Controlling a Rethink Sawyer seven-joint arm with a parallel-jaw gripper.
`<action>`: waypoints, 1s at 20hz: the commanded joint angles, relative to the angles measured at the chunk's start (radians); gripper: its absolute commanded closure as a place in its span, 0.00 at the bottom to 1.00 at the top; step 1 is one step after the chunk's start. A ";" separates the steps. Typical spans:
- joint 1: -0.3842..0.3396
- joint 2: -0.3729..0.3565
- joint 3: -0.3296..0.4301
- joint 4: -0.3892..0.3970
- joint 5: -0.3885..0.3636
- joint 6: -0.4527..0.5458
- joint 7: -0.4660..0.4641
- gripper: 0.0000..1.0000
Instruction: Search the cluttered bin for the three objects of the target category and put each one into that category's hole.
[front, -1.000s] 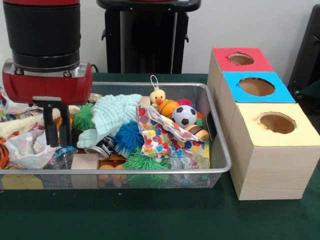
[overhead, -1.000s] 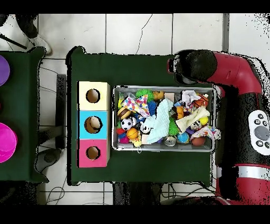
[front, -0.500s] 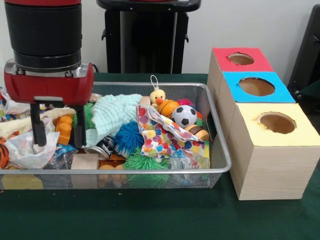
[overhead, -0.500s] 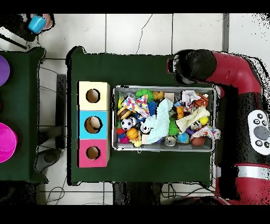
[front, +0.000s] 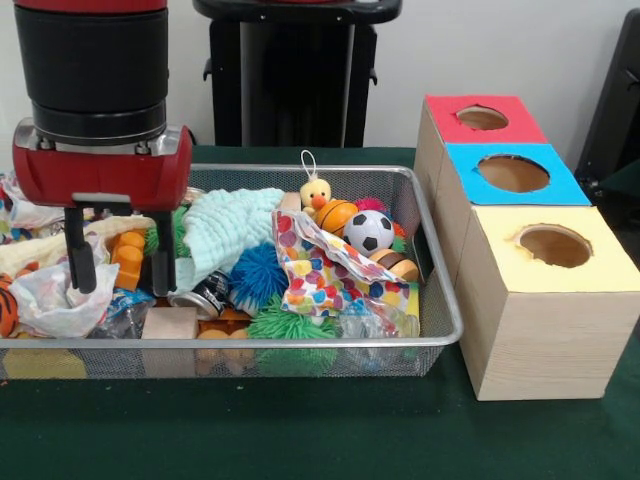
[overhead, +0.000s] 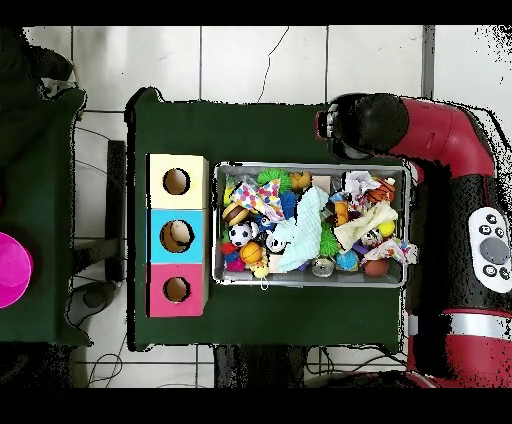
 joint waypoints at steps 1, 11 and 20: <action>-0.022 0.037 0.040 0.087 -0.038 -0.005 -0.209 0.00; -0.004 0.074 0.034 0.043 -0.056 -0.008 -0.197 0.00; 0.002 0.132 0.044 -0.006 -0.071 -0.031 -0.206 0.00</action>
